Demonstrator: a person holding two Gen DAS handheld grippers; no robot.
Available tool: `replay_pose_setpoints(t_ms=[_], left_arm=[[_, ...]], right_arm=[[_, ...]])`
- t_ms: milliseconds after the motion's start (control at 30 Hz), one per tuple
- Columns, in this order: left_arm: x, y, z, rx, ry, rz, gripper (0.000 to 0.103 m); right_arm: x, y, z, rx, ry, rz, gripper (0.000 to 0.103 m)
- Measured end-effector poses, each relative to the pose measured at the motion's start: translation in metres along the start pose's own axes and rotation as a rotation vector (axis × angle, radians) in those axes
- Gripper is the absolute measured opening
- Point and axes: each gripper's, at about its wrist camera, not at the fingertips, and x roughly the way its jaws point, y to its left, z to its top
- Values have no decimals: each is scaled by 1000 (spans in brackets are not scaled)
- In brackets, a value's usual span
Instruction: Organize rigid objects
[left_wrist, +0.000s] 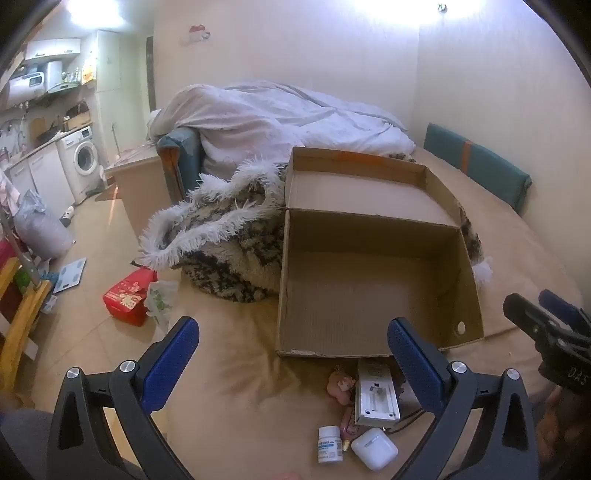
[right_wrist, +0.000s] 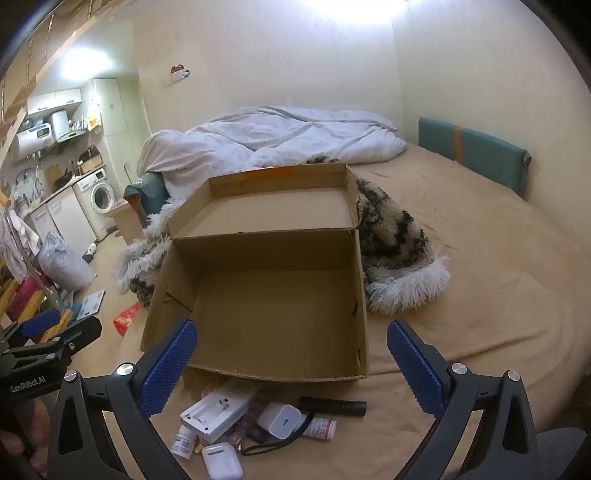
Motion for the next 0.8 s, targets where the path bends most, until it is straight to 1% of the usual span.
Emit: replay_pose_setpoints(t_ms=[467,800], left_arm=[[-8,4,1,-11,5,-21,102],[-2,1,1,-5,10,-18,102]], right_arm=[[1,3,-1,-12,16,-8,103],[2,2,0,-13,18,-9,103]])
